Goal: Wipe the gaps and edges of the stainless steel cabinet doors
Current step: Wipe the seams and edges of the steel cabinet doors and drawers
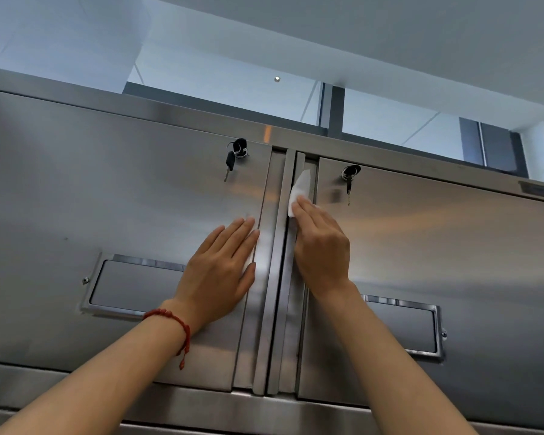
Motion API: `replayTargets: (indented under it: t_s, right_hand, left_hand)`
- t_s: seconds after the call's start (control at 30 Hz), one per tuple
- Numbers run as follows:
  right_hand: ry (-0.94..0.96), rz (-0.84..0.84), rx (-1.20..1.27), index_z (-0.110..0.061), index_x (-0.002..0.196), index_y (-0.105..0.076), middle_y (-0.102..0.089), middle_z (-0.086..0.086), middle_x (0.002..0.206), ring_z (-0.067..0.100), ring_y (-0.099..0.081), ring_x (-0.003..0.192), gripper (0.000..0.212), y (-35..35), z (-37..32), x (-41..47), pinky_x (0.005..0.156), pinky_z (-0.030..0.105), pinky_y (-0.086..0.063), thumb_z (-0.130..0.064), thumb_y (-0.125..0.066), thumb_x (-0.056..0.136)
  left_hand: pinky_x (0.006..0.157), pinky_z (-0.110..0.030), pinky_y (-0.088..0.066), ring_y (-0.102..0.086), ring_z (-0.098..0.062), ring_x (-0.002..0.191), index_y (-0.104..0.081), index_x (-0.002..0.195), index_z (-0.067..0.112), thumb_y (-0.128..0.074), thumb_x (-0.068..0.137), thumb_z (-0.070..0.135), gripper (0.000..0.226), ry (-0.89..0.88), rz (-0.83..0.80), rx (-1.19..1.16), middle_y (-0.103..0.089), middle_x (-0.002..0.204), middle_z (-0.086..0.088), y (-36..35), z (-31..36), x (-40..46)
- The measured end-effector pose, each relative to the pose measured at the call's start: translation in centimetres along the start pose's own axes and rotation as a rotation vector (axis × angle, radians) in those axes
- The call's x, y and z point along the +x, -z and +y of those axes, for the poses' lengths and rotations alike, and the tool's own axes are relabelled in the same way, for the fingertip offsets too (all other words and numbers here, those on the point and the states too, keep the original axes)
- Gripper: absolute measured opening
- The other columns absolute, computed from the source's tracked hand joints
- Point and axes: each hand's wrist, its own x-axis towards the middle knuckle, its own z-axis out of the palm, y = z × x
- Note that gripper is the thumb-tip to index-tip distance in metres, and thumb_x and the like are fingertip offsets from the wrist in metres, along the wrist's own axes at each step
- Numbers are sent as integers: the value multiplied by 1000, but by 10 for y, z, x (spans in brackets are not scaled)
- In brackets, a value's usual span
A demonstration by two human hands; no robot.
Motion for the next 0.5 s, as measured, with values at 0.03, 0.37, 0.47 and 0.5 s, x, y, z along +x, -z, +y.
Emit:
replayTargets:
  t_s: [0.03, 0.37, 0.47, 0.5]
  right_hand:
    - [1, -1, -4, 7, 102, -70, -68, 23, 104, 33, -69, 94, 31, -1, -3, 0, 83, 43, -54, 5, -76, 72]
    - [-25, -13, -133, 6, 103, -69, -68, 23, 105, 33, -68, 95, 37, -3, -27, -4, 88, 39, -47, 2, -81, 68]
    - [-35, -18, -162, 6, 103, -70, -68, 21, 105, 31, -68, 95, 36, -3, -28, -7, 88, 38, -49, 5, -80, 69]
    - [-34, -21, -163, 5, 103, -70, -68, 21, 105, 31, -68, 96, 36, -4, -28, -7, 89, 39, -49, 5, -80, 69]
  left_hand:
    - [100, -50, -40, -51, -33, 123, -56, 126, -1, -38, 88, 28, 51, -7, 2, -8, -52, 133, -20, 1, -2, 0]
    - [99, -53, -39, -51, -36, 122, -57, 124, -3, -37, 88, 27, 51, -20, 47, -74, -54, 131, -22, 6, -29, -5]
    - [100, -54, -40, -49, -37, 123, -55, 125, -3, -36, 88, 28, 52, -6, 52, -99, -52, 132, -22, 6, -29, 0]
    - [100, -54, -40, -49, -36, 124, -55, 126, -3, -35, 88, 28, 53, 1, 50, -105, -51, 133, -22, 5, -29, 0]
